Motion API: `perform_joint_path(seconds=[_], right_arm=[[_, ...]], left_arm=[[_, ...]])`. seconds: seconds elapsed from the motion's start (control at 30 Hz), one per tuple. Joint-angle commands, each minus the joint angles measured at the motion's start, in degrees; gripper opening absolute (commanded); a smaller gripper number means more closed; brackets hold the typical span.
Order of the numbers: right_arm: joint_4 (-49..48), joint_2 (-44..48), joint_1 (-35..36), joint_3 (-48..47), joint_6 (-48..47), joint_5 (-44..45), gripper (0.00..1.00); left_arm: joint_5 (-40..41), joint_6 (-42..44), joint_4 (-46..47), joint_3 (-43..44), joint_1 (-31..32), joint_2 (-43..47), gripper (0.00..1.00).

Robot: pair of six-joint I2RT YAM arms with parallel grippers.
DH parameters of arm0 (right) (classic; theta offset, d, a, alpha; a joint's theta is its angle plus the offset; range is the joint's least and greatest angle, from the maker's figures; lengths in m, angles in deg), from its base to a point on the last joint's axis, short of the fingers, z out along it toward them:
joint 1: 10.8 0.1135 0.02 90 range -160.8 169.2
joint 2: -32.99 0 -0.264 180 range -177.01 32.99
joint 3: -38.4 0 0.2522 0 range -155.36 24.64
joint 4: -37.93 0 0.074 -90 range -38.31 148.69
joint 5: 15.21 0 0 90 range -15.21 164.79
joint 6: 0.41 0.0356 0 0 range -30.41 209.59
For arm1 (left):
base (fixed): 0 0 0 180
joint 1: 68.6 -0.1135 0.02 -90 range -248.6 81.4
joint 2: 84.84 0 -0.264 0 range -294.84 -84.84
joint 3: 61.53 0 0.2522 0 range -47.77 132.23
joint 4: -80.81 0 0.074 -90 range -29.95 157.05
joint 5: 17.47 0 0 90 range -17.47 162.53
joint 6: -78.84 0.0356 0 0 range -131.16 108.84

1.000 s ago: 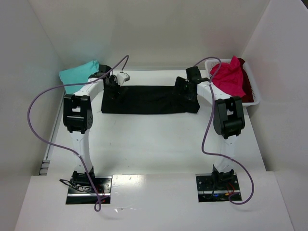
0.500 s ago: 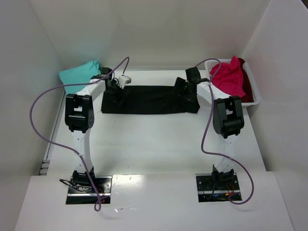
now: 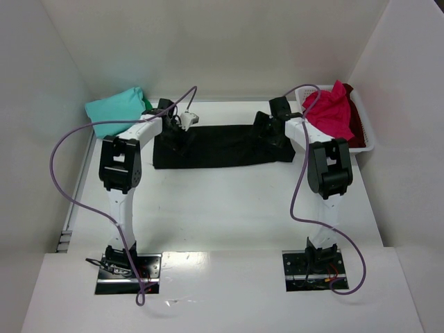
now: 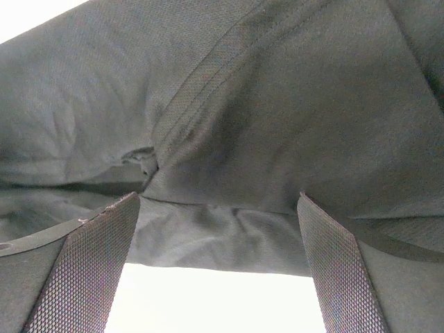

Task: Fold and stack the t-shirts
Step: Rotate the tshirt 90 degrees

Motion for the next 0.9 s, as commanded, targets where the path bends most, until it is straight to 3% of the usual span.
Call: perform_joint_path(seconds=[0.0, 0.2, 0.5, 0.87], right_arm=[[1.6, -0.9, -0.4, -1.2, -0.8, 1.3, 1.0], [3.1, -2.8, -0.4, -2.4, 0.3, 1.3, 1.0], [4.9, -9.0, -0.4, -8.6, 0.3, 1.3, 1.0], [4.9, -15.3, -0.4, -17.3, 0.3, -0.4, 1.0]], left_arm=[[-3.8, -4.2, -7.0, -1.0, 0.4, 2.6, 1.0], [-3.8, -8.3, -9.5, -4.3, 2.0, 4.4, 1.0], [-4.5, -16.3, -7.3, -16.6, 2.6, 10.6, 1.0], [-5.5, -30.5, -5.2, -29.3, 15.1, 19.1, 1.0]])
